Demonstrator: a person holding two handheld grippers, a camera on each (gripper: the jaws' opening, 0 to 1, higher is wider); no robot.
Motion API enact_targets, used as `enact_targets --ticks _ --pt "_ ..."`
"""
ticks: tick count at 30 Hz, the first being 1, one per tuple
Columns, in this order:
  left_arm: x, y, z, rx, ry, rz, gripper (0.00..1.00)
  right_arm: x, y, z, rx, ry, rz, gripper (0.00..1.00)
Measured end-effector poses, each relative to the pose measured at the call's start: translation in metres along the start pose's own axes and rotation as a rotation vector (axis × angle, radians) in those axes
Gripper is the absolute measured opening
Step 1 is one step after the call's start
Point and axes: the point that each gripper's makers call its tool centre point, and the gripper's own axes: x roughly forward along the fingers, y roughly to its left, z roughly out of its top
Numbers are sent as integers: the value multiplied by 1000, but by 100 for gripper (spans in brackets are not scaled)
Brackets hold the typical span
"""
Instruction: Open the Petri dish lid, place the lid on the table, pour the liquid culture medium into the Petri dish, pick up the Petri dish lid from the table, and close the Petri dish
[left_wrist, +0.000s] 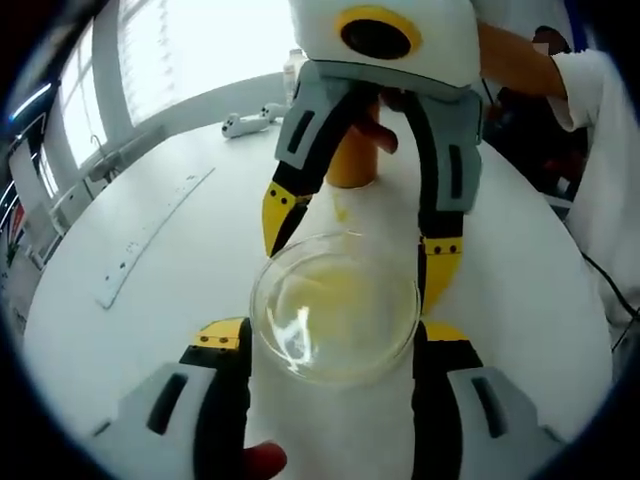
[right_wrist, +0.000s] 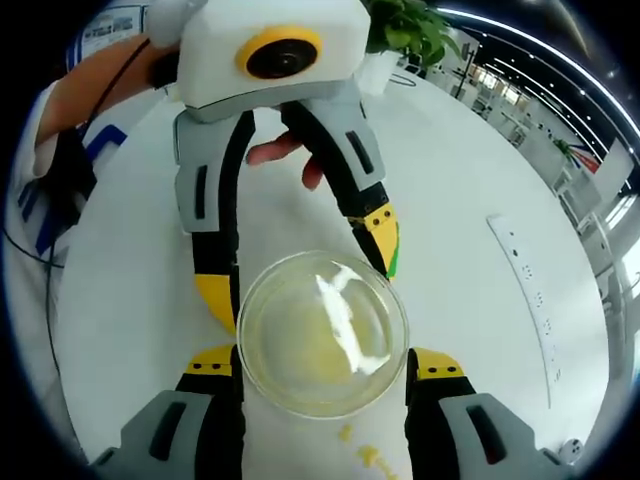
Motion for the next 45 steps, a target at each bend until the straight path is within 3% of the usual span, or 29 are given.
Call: enact_targets --ticks 15,26,39,45 --pt "-3 -2 4 25 22 11 56 -5 -6 0 5 5 3 58" --pt "-2 2 -4 -2 33 15 56 -6 0 -1 -15 13 6 57" --pt "-2 2 -3 28 39 23 56 9 -3 -2 -17 97 110 64" --pt "-2 3 -3 17 35 18 56 8 0 -3 -17 115 119 63"
